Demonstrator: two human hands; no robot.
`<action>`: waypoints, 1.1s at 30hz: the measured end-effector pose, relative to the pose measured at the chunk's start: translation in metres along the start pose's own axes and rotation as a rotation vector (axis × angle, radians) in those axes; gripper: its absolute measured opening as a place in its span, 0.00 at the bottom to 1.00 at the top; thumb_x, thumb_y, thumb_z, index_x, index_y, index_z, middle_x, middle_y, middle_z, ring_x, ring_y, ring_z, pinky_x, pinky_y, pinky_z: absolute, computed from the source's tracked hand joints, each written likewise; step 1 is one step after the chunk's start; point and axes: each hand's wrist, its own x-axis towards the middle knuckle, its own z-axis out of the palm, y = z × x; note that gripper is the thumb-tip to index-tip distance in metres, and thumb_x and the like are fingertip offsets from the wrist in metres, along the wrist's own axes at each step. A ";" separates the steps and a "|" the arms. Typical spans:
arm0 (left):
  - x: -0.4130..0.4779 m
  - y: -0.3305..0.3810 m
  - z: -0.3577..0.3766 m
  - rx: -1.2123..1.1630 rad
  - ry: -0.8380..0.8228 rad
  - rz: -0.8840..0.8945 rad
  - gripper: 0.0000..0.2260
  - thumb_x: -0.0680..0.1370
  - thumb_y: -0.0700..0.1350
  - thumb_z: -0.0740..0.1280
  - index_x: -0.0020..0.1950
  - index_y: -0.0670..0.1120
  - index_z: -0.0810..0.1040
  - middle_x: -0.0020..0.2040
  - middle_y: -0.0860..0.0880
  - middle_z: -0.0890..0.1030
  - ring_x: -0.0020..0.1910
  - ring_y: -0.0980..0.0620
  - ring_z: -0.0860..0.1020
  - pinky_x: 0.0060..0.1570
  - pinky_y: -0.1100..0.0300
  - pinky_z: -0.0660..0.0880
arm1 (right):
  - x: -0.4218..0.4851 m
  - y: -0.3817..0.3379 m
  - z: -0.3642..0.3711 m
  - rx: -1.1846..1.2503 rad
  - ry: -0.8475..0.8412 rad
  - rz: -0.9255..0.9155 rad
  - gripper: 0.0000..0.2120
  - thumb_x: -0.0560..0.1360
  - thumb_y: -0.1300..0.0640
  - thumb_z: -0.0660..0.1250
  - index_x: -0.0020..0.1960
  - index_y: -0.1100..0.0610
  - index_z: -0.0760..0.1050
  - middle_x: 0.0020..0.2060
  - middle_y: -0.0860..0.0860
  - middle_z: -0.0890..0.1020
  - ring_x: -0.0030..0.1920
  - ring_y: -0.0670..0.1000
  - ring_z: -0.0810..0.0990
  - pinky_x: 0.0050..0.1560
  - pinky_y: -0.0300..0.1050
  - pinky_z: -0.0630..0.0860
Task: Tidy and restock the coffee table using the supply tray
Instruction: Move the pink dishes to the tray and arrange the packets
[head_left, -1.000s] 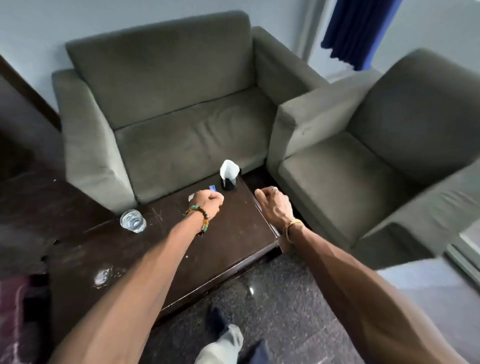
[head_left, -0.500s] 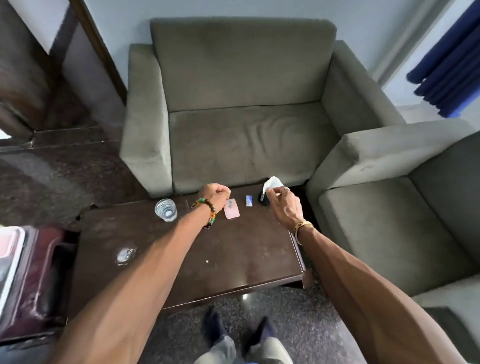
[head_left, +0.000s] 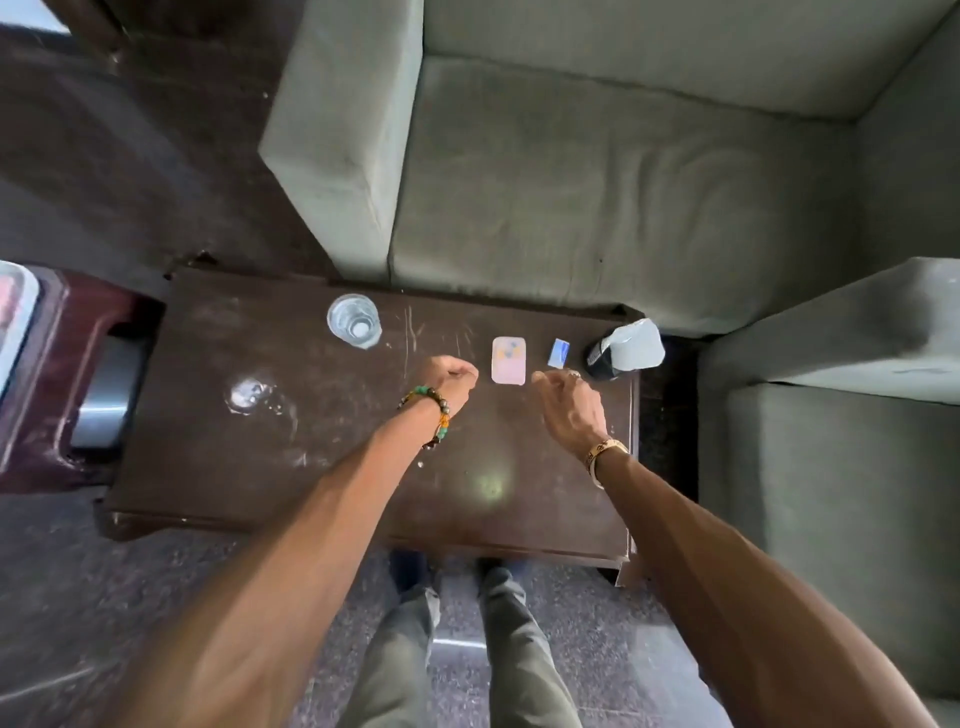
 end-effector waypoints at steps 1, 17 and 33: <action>0.008 -0.005 0.004 -0.002 -0.004 -0.025 0.12 0.76 0.31 0.64 0.37 0.45 0.76 0.36 0.43 0.76 0.32 0.48 0.71 0.32 0.62 0.67 | 0.008 0.003 0.003 -0.020 -0.015 0.004 0.20 0.81 0.44 0.59 0.53 0.58 0.81 0.49 0.60 0.84 0.52 0.65 0.80 0.46 0.48 0.70; 0.139 -0.037 0.073 -0.122 0.113 -0.213 0.17 0.75 0.44 0.68 0.62 0.40 0.77 0.59 0.37 0.80 0.60 0.37 0.78 0.60 0.44 0.76 | 0.130 0.046 0.047 -0.011 -0.120 0.078 0.17 0.84 0.56 0.55 0.61 0.65 0.76 0.57 0.64 0.80 0.58 0.65 0.78 0.56 0.52 0.73; 0.163 -0.043 0.093 -0.294 0.105 -0.384 0.22 0.78 0.66 0.55 0.53 0.49 0.74 0.43 0.47 0.77 0.41 0.48 0.77 0.39 0.55 0.78 | 0.164 0.064 0.085 0.436 -0.227 0.303 0.13 0.78 0.57 0.62 0.61 0.56 0.77 0.43 0.53 0.78 0.41 0.55 0.76 0.46 0.55 0.82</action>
